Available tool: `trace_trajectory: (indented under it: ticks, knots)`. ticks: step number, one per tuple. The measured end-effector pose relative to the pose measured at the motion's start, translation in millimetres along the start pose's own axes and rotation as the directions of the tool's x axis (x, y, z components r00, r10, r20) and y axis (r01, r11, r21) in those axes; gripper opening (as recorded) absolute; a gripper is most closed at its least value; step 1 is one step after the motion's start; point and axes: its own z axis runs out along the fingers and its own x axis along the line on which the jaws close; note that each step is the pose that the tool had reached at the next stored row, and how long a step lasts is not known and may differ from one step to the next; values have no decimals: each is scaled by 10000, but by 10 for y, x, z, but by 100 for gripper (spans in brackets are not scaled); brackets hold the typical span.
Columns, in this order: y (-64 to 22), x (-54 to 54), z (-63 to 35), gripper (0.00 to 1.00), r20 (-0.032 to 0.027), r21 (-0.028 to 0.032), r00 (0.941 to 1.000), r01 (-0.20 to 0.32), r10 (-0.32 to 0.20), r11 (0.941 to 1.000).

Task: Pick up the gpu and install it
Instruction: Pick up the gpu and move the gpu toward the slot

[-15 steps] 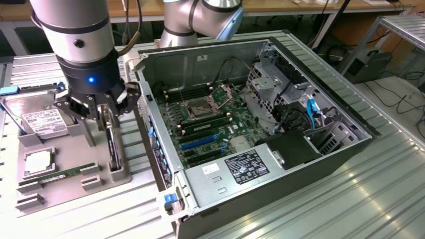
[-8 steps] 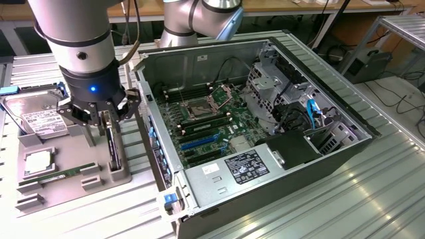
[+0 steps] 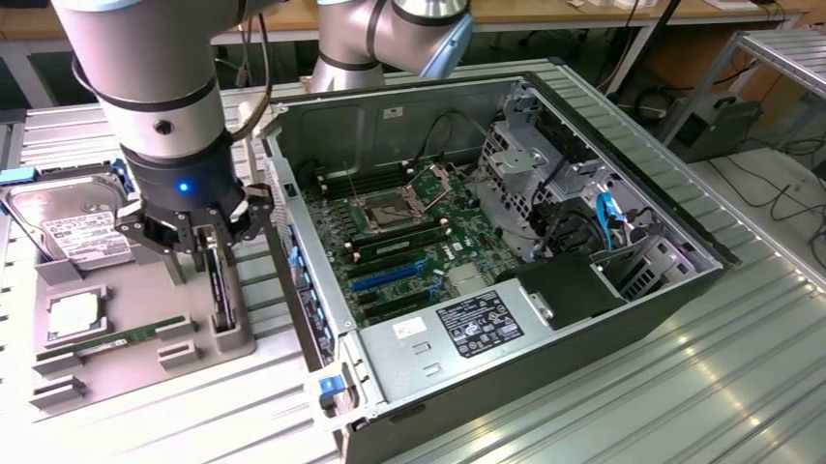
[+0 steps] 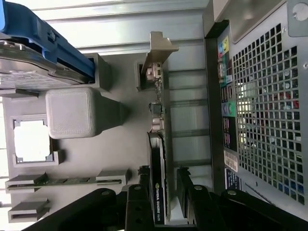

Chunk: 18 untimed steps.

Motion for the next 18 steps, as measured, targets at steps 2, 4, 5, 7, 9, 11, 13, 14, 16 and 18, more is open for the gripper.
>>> trace_trajectory:
  ticks: [2,4,5,7,9,11,13,14,16,18]
  knots:
    - [2,9,48,36,0,-1,10000,0,0,10000]
    - [14,18,93,36,0,-5,10000,1,-1,10000]
    - [21,21,103,36,-2,-10,10000,1,-1,10000]
    - [43,28,124,36,-2,-32,10000,1,-1,10000]
    - [81,38,144,36,-6,-58,10000,0,0,10000]
    - [99,56,173,36,-22,-61,10000,0,0,10000]
    - [96,64,222,36,-50,-59,10000,0,0,10000]
    - [96,64,243,36,-57,-58,10000,-3,3,10000]
    - [95,64,272,36,-64,-58,10000,-4,4,10000]
    - [94,64,287,36,-70,-61,10000,-4,3,10000]
